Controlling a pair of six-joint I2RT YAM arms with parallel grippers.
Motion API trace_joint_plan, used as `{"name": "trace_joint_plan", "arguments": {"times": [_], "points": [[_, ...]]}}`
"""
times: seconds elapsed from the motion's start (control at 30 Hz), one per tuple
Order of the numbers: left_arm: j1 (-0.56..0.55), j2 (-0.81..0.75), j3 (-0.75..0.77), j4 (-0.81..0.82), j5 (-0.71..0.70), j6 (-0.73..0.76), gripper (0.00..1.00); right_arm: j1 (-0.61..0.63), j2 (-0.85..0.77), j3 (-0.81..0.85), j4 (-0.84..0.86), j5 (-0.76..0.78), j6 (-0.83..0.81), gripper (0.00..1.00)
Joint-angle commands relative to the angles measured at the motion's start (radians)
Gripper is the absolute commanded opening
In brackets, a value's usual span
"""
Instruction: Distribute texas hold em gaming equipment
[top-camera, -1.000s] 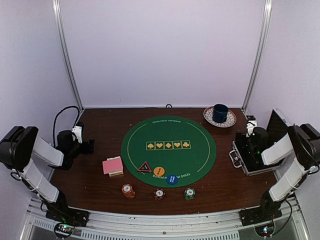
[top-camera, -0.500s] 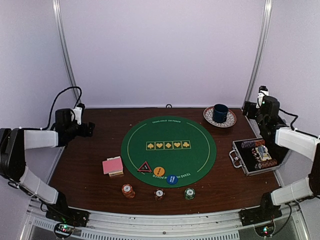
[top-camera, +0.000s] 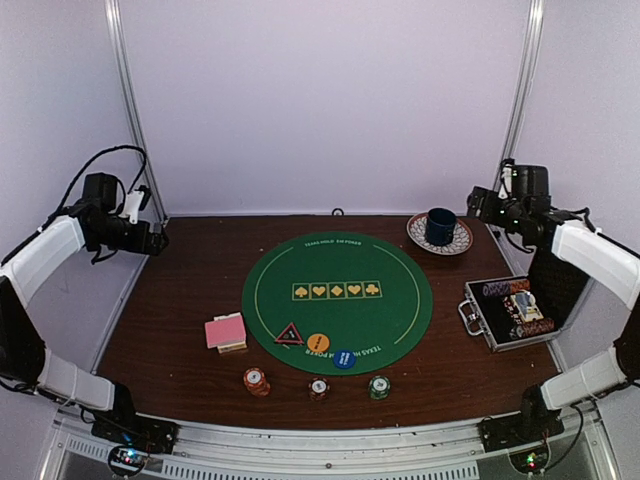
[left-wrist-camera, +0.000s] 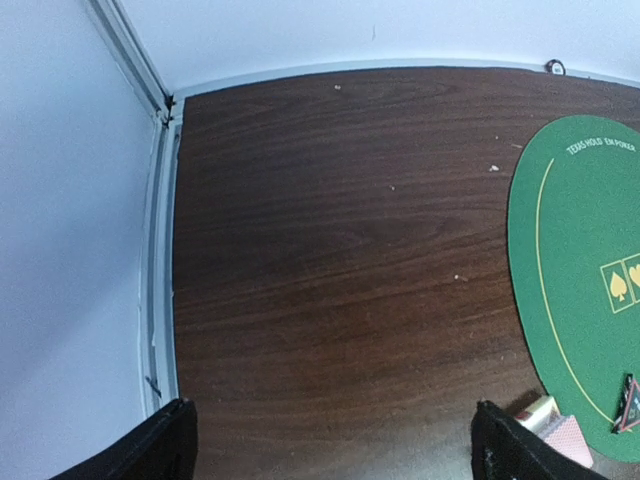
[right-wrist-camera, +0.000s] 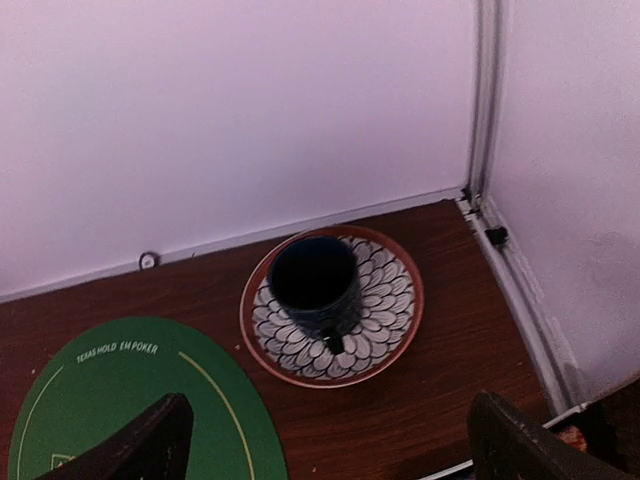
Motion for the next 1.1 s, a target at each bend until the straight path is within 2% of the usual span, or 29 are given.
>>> {"name": "trace_joint_plan", "arguments": {"times": [0.0, 0.13, 0.3, 0.47, 0.77, 0.97, 1.07], "points": [[0.022, -0.036, 0.057, -0.205, 0.021, 0.049, 0.97, 0.168, 0.089, 0.098, -0.180, 0.003, -0.048, 1.00], [0.024, -0.057, 0.081, -0.251, 0.007, 0.050, 0.98, 0.356, 0.169, 0.168, -0.225, 0.081, -0.075, 0.97], [0.024, -0.067, 0.093, -0.255, -0.031, 0.046, 0.98, 0.543, 0.299, 0.261, -0.285, 0.083, -0.075, 0.89], [0.024, -0.061, 0.092, -0.279, -0.068, 0.087, 0.98, 0.701, 0.417, 0.327, -0.308, 0.077, -0.065, 0.87], [0.024, -0.024, 0.098, -0.350, 0.001, 0.128, 0.98, 0.883, 0.617, 0.446, -0.324, -0.006, -0.093, 0.80], [0.024, -0.024, 0.120, -0.398, 0.075, 0.155, 0.98, 0.939, 0.723, 0.484, -0.320, -0.077, -0.138, 0.87], [0.024, -0.026, 0.138, -0.415, 0.085, 0.160, 0.98, 0.952, 0.768, 0.507, -0.320, -0.098, -0.155, 0.87]]}}
